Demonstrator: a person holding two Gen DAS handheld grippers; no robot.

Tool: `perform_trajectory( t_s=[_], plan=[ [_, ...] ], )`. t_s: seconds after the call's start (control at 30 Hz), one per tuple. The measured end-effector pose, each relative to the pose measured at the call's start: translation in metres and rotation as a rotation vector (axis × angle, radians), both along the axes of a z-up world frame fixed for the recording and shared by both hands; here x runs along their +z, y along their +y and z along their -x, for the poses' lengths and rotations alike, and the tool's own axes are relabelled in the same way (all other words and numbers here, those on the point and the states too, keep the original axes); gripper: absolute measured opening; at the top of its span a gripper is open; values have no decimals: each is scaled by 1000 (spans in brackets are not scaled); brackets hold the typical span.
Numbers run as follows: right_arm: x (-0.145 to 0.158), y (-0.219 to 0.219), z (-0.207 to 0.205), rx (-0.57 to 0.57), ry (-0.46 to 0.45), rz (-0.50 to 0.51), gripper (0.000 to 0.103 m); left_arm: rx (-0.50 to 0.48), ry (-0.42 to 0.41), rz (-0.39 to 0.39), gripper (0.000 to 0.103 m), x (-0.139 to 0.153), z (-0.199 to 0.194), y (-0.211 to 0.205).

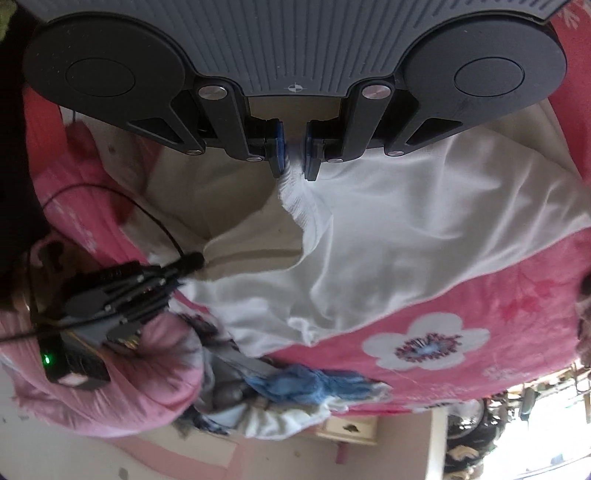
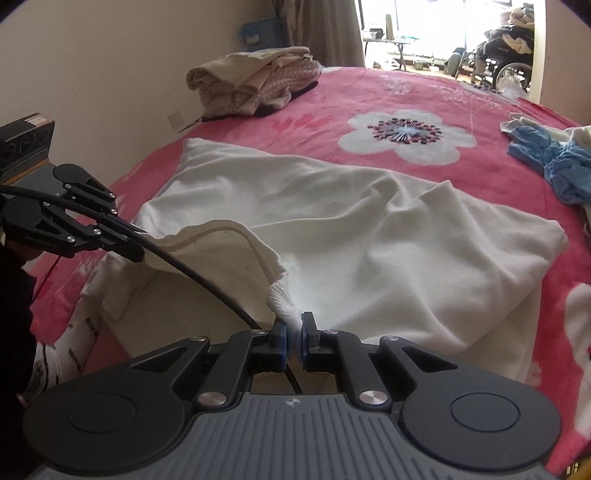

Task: Fold clothes
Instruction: 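Lift the collar with both tools and fold it toward the hem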

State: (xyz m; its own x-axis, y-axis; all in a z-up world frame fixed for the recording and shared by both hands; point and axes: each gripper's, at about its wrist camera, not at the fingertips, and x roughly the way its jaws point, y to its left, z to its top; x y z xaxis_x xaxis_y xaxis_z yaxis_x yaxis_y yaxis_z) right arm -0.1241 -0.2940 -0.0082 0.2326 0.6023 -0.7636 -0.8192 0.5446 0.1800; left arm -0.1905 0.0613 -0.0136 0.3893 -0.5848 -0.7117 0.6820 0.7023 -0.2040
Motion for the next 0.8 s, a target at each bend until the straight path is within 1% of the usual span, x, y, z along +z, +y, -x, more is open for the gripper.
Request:
perform_trajectory(
  t_s=[0.2,0.33,0.47,0.67,0.73,0.8],
  plan=[
    [0,0,18,79,4,63,9,-95,17,-36,9,-6,19,-5],
    [2,2,28,125,-5,95,9,-134,34,-66,9,-12,28,-6],
    [3,2,36,153,-10,113,9,-147,42,-70,9,-11,31,-3],
    [3,-2,42,161,3,122,9,-187,52,-81,9,-12,32,-1],
    [0,-1,43,175,-6,137,9,-202,46,-89,9,-13,34,-1],
    [-8,1,48,207,-38,167,10,-219,36,-102,9,-15,36,-2]
  ],
)
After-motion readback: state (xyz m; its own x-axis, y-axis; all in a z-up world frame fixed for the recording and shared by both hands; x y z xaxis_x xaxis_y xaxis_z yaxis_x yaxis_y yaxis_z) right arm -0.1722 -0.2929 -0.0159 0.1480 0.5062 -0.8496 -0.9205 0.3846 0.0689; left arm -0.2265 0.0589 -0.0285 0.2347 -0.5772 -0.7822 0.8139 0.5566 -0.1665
